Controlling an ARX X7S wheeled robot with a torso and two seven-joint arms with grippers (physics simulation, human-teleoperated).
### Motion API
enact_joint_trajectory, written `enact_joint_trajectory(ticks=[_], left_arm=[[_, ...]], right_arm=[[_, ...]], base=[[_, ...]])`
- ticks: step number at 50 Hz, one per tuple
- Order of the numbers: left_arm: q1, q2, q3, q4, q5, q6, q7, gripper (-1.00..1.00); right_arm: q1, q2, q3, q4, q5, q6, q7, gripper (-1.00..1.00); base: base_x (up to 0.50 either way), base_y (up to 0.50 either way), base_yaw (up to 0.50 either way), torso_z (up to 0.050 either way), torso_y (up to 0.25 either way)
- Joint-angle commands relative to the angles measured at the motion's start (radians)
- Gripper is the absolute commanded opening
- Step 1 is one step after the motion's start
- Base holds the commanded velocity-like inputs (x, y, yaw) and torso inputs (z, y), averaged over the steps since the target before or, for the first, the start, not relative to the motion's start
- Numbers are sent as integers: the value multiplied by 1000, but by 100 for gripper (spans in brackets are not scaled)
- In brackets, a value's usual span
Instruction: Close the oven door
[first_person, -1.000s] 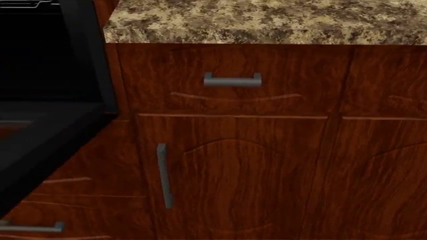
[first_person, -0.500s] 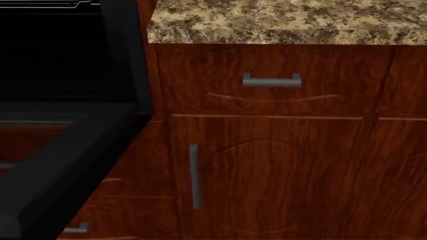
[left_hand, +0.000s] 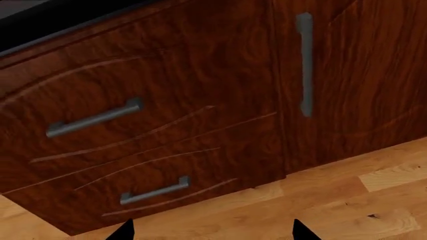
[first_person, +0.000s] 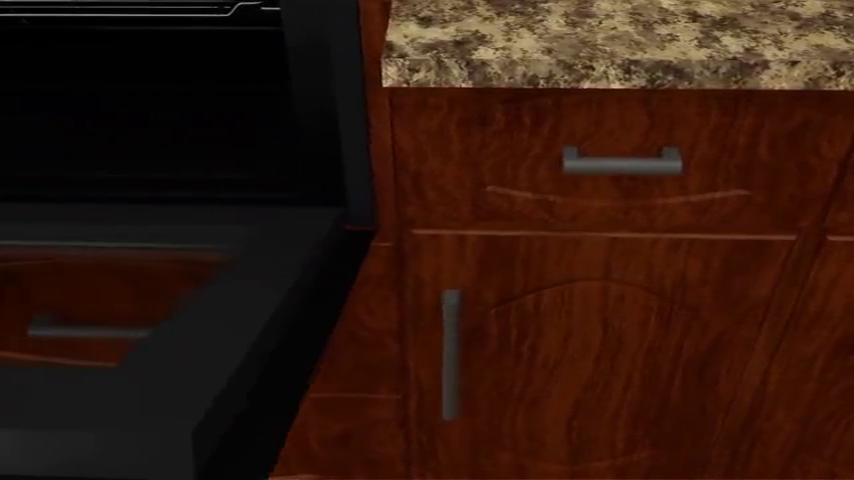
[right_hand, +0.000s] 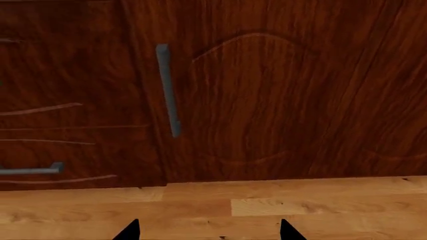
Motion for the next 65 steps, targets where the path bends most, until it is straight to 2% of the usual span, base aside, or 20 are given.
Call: enact_joint_trajectory(ticks=[1,6,7,13,15,19,21,23,26,31,35,47,49,50,53,54,55,59,60,65], left_arm=[[17,-16,5,72,-7,-47,-5,100],[18,-17,7,78,-8,-50,-7,100],[-12,12,12,-72,1,64,-2,100],[12,-15,9,56,-11,-34,-7,100],[-23,16,12,-111,-3,86,-3,100],[12,-17,11,65,-15,-43,-9,100],[-29,20,17,-131,-2,98,-4,100],[7,-15,13,50,-15,-35,-10,100],[13,-19,14,66,-17,-41,-12,100],[-18,9,20,-86,-8,71,-7,100],[16,-21,21,69,-18,-39,-11,100],[17,-25,26,82,-22,-47,-14,100],[-22,12,31,-109,-10,97,-6,100],[9,-20,28,41,-21,-24,-13,100],[-21,9,33,-99,-12,89,-7,100],[8,-21,30,51,-23,-24,-13,100],[-19,7,35,-91,-13,84,-9,100],[13,-25,33,68,-24,-34,-17,100],[-17,5,37,-82,-14,81,-12,100],[15,-27,37,73,-25,-36,-20,100]], right_arm=[[0,2,-7,-3,2,2,4,100],[-3,5,-8,-13,5,7,8,100],[-2,5,-9,-13,5,6,8,100],[-3,5,-12,-12,6,4,8,100],[-2,6,-13,-9,6,1,8,100],[-2,6,-12,-4,9,-3,5,100],[-1,6,-14,0,9,-6,5,100],[0,5,-14,5,10,-8,4,100],[-1,6,-16,1,10,-7,5,100],[-1,7,-18,2,12,-8,6,100],[3,6,-20,10,12,-12,4,100],[2,10,-27,-3,15,-4,10,100],[0,12,-28,-10,16,-1,11,100],[-1,13,-28,-12,17,-1,11,100],[-1,13,-28,-11,18,-3,12,100],[0,13,-27,-11,25,-2,5,100],[1,12,-29,-6,20,-5,9,100],[2,11,-30,1,22,-10,5,100],[1,12,-30,-3,23,-9,6,100],[0,13,-33,0,23,-12,6,100]], base=[[0,258,0,0,0],[0,256,0,0,0],[0,262,0,0,0],[0,257,0,0,0],[0,258,0,0,0],[0,257,0,0,0],[0,254,0,0,0],[0,256,0,0,0],[0,255,0,0,0],[0,257,0,0,0],[0,258,0,0,0],[0,257,0,0,0],[0,256,0,0,0],[0,254,0,0,0],[0,255,0,0,0],[0,258,0,0,0],[0,258,0,0,0],[0,258,0,0,0],[0,258,0,0,0],[0,257,0,0,0]])
